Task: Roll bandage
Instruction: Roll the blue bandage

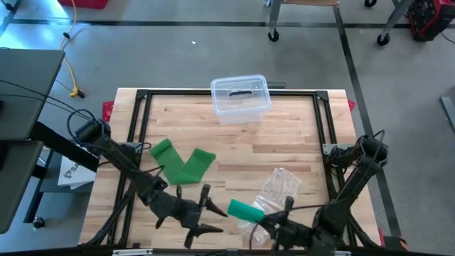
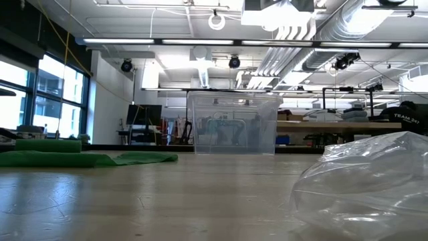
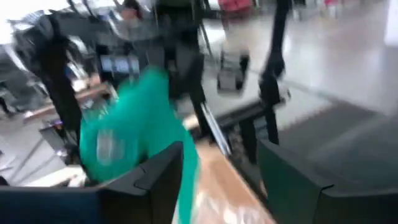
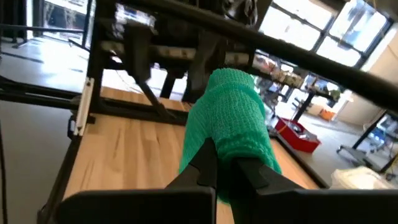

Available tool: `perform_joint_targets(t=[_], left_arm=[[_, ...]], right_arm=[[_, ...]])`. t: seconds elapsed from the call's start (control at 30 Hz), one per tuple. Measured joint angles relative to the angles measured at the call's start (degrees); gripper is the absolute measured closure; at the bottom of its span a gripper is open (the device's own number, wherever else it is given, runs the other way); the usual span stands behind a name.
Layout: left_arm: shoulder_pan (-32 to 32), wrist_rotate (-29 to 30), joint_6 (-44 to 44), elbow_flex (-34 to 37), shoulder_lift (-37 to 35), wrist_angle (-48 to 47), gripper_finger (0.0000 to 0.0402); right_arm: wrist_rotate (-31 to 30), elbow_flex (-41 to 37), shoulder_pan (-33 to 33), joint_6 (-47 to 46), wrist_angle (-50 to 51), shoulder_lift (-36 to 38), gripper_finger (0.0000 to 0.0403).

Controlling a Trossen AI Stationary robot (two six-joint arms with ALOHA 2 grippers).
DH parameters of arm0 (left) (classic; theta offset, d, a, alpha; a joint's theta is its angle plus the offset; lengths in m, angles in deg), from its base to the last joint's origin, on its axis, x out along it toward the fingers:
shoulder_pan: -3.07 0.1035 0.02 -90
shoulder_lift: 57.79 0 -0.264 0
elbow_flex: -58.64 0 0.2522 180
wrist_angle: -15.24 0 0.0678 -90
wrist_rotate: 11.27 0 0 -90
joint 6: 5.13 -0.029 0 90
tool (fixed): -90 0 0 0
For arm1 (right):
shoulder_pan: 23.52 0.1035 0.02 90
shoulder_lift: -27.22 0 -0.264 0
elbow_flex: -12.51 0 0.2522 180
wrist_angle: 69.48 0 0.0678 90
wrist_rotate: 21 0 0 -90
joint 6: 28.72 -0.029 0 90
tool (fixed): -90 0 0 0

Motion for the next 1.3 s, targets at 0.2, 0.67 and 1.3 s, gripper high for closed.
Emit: perform_joint_targets(t=[0.2, 0.67, 1.3], left_arm=[[1.8, 8.1, 3.2, 0.1, 6.2, 7.1, 0.0202], [4.5, 3.9, 2.3, 0.0, 14.5, 20.0, 0.0251], [1.6, 22.1, -18.5, 0.0, 14.3, 18.3, 0.04]], right_arm=[[1.4, 0.0, -1.8, 1.1, -2.4, 0.0, 0.04], [5.4, 0.0, -0.4, 2.8, -6.0, 0.0, 0.04], [15.4, 0.0, -0.1, 2.8, -7.6, 0.0, 0.04]])
